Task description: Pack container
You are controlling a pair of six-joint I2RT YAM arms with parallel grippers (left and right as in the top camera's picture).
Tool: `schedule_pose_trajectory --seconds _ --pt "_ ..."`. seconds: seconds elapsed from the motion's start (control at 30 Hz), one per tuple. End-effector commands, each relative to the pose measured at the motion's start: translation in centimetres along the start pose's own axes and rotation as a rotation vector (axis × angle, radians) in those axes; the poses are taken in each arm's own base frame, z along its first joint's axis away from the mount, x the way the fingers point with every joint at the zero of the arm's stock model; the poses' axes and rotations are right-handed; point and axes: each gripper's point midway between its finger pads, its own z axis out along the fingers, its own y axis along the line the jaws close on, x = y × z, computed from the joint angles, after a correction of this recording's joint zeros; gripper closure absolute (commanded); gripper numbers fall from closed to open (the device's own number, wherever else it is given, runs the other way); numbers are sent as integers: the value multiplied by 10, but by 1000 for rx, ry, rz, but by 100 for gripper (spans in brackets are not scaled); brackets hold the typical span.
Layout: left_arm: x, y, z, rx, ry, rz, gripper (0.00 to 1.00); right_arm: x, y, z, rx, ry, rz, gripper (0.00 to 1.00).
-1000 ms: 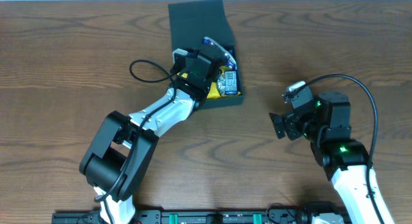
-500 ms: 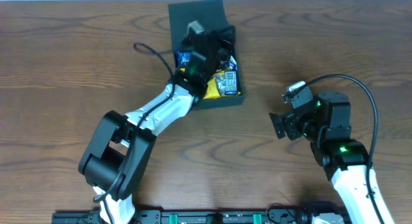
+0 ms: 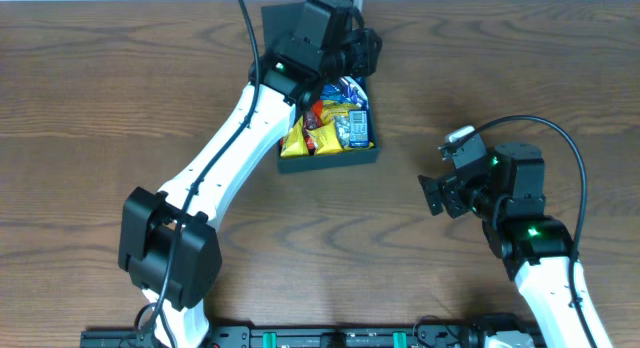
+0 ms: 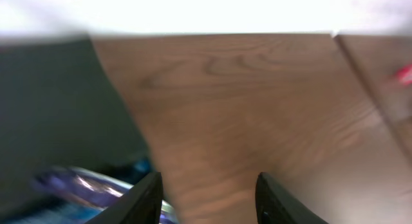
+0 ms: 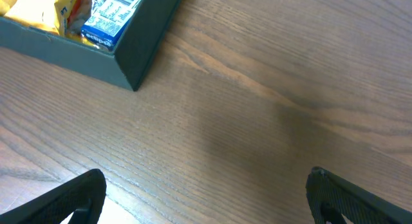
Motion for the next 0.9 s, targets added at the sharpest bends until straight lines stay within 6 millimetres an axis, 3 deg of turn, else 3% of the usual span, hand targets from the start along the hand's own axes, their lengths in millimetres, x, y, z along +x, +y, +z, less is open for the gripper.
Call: schedule_pose_trajectory --seconds 0.0,0.03,0.07,0.1,0.17,0.23,0.4,0.63,0.87 --pt "-5 10 -1 -61 -2 430 53 0 -1 0 -4 -4 -6 1" --pt "-5 12 -1 -72 3 489 56 0 -1 0 -4 -4 -6 1" --pt "-5 15 -1 -89 9 544 67 0 -1 0 -4 -4 -6 1" --pt "-6 19 -1 -112 10 576 72 0 -1 0 -4 -4 -6 1" --pt "-10 25 -1 -132 3 624 76 0 -1 0 -4 -4 -6 1" --pt "-15 31 6 -134 -20 640 94 0 -1 0 -4 -4 -6 1" --pt "-16 40 33 -140 -59 646 94 0 -1 0 -4 -4 -6 1" --pt "1 54 71 -147 -53 645 95 0 -1 0 -4 -4 -6 1" --pt "10 83 86 -262 -26 655 94 0 -1 0 -4 -4 -6 1"
